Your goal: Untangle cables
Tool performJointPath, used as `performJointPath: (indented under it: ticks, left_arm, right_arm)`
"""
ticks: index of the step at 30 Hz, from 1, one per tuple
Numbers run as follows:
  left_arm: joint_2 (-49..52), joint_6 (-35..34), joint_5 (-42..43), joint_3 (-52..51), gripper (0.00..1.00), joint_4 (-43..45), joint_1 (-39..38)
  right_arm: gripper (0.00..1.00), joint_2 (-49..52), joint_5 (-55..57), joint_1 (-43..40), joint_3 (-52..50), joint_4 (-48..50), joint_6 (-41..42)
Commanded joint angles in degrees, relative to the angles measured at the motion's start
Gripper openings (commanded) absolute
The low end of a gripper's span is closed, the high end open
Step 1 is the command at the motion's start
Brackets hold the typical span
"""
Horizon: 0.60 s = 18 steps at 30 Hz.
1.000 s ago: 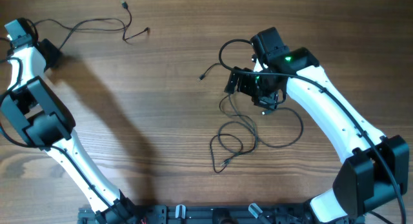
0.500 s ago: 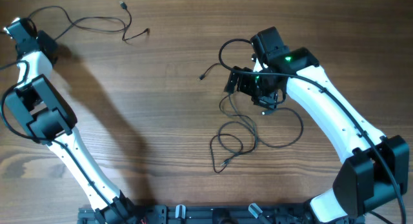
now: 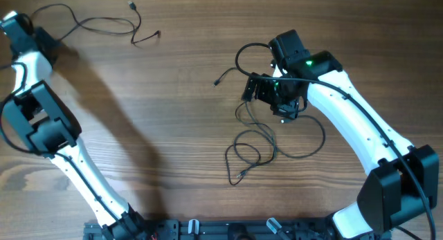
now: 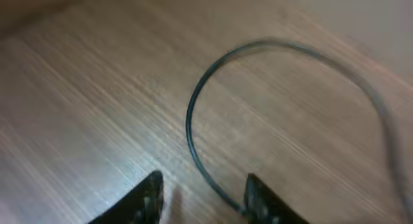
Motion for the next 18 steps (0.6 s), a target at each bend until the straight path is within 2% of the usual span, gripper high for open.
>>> performJointPath:
  ticks: [1, 3, 5, 7, 9, 11, 14, 17, 18]
  left_arm:
    - [-9.8, -3.8, 1.9, 1.0, 0.52, -6.7, -0.1]
    - [-11.3, -4.8, 6.1, 1.0, 0.58, -10.7, -0.4]
    - [-13.2, -6.6, 14.2, 1.0, 0.64, -15.7, -0.9]
    - [-14.9, -6.9, 28.5, 1.0, 0.64, -22.2, -2.0]
    - [-15.1, -8.8, 35.7, 1.0, 0.65, -25.8, -3.3]
    - [-15.1, -10.1, 38.9, 1.0, 0.65, -29.4, -4.9]
    - [-15.1, -10.0, 36.3, 1.0, 0.55, -35.8, -9.0]
    - [-15.1, -10.0, 26.5, 1.0, 0.47, -41.2, -14.0]
    - [-15.1, -10.0, 23.7, 1.0, 0.40, -42.4, -15.1]
  right_arm:
    - [1.00, 0.6, -0.5, 0.1, -0.5, 0.0, 0.3]
    - [1.00, 0.6, -0.5, 0.1, -0.5, 0.2, 0.1]
    - [1.00, 0.6, -0.5, 0.1, -0.5, 0.5, 0.1]
    - [1.00, 0.6, -0.5, 0.1, -0.5, 1.4, 0.1]
    - [1.00, 0.6, -0.5, 0.1, -0.5, 1.9, 0.1]
    - [1.00, 0.6, -0.5, 0.1, -0.5, 2.1, 0.0]
    - [1.00, 0.6, -0.4, 0.1, -0.5, 2.1, 0.0]
    - [1.00, 0.6, -0.4, 0.1, -0.5, 2.1, -0.1]
    - [1.00, 0.6, -0.4, 0.1, -0.5, 2.1, -0.3]
